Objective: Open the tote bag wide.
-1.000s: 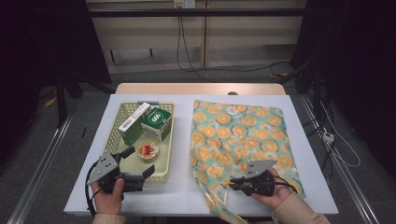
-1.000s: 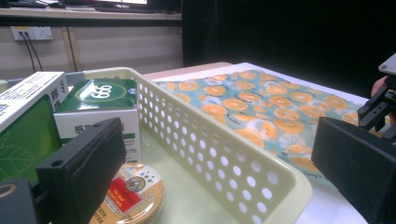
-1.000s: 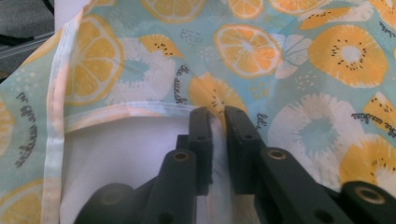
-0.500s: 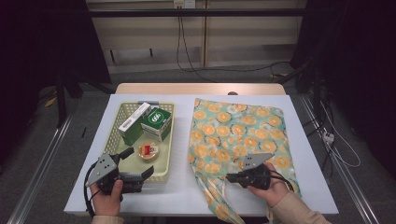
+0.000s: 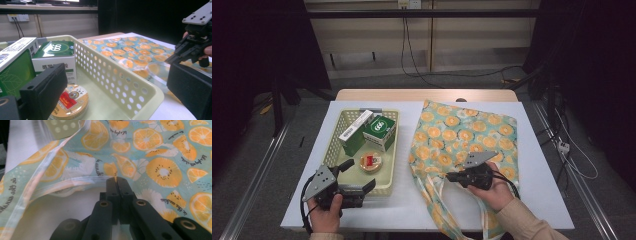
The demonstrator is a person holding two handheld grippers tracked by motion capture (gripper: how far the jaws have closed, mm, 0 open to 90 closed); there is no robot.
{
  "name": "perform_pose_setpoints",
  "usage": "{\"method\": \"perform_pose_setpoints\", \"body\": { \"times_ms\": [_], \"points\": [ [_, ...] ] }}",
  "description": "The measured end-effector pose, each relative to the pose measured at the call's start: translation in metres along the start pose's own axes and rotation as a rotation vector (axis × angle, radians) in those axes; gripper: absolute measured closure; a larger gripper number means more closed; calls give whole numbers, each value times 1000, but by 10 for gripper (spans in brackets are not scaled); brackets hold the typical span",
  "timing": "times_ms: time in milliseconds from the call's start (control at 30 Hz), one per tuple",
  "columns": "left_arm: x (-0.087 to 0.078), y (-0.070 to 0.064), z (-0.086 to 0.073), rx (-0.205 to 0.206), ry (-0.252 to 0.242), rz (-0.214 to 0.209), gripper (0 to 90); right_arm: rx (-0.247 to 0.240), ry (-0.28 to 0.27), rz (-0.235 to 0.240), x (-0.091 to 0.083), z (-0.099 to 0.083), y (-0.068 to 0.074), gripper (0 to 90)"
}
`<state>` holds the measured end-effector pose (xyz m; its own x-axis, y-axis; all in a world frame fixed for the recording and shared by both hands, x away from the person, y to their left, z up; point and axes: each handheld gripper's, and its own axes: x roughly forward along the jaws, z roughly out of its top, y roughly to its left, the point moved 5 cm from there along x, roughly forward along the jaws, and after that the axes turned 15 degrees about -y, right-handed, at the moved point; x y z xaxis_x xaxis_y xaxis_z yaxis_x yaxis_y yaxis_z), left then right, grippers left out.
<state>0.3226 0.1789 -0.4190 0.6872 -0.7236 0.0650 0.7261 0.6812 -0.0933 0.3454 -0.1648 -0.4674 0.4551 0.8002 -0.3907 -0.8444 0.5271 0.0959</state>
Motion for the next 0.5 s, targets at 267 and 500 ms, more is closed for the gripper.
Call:
{"method": "perform_pose_setpoints", "body": {
  "times_ms": [267, 500],
  "points": [
    [1, 1, 1, 6, 2, -4, 26, 28, -11, -35, 17, 5, -16, 900],
    [1, 3, 1, 8, 0, -5, 26, 68, -31, -57, 28, 10, -34, 900]
  ]
}}
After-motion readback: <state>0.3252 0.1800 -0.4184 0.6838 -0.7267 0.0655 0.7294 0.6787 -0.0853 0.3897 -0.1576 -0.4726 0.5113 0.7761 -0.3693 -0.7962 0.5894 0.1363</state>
